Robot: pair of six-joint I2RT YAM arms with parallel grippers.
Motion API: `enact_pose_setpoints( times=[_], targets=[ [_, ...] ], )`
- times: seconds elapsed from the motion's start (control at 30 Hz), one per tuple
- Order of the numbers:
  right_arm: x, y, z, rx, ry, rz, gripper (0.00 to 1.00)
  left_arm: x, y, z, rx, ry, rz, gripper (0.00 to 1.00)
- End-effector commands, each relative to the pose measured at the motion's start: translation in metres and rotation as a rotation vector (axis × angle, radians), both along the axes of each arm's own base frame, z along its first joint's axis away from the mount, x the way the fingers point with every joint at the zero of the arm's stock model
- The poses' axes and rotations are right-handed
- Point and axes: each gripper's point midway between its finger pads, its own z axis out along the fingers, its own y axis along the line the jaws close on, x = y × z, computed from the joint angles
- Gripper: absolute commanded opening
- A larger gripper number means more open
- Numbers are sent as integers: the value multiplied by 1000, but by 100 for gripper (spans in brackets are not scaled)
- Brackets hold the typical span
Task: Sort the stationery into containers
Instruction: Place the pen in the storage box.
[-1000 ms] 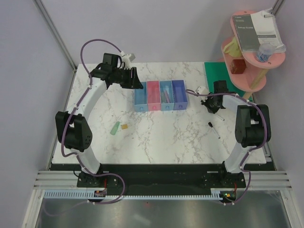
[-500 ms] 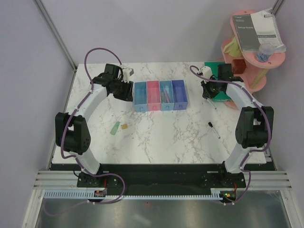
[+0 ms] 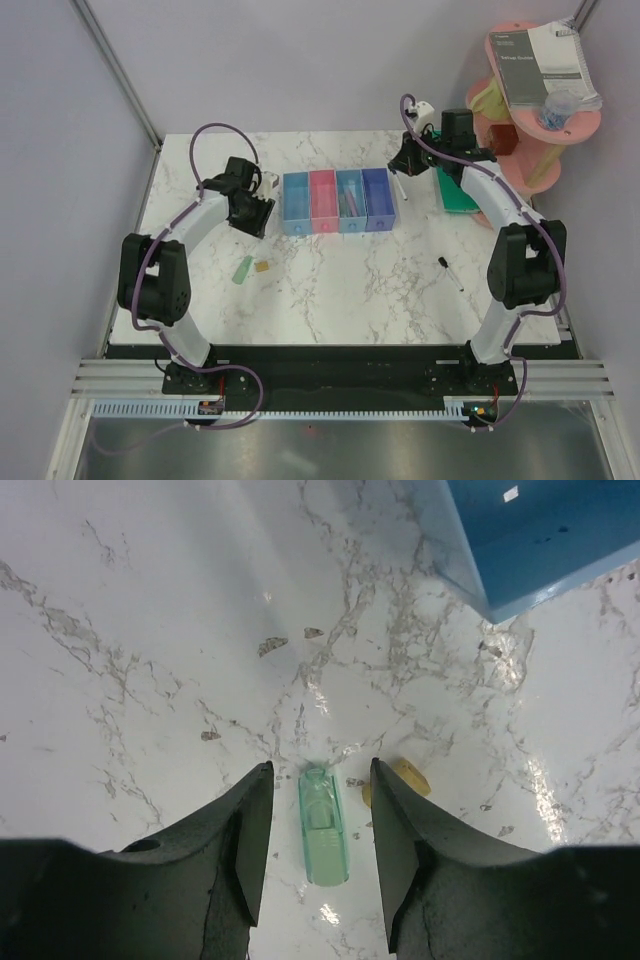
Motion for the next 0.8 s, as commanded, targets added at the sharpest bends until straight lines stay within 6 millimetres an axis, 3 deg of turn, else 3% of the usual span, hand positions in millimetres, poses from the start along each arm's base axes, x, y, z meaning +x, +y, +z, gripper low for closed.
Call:
enact_pose_setpoints(
  times=[0.0,0.27,0.57,0.67,0.7,0.77],
  targets=[
    [22,46,22,120,-66,46,0,3,19,13,91,-86,-26,50],
    [51,58,-20,129,-14,23,0,-14,26,3,130,-66,-72,50],
    [48,57,-58,113,49,18,1,-36,19,-11,115,-37,-218,50],
    [44,57,-63,98,51,26,11,-40,17,-20,129,-28,-260,50],
    [43,56,-62,95,50,28,24,-41,16,-21,132,-30,-270,50],
    [39,55,-60,79,36,34,35,-44,12,-27,137,-30,-305,50]
  ],
)
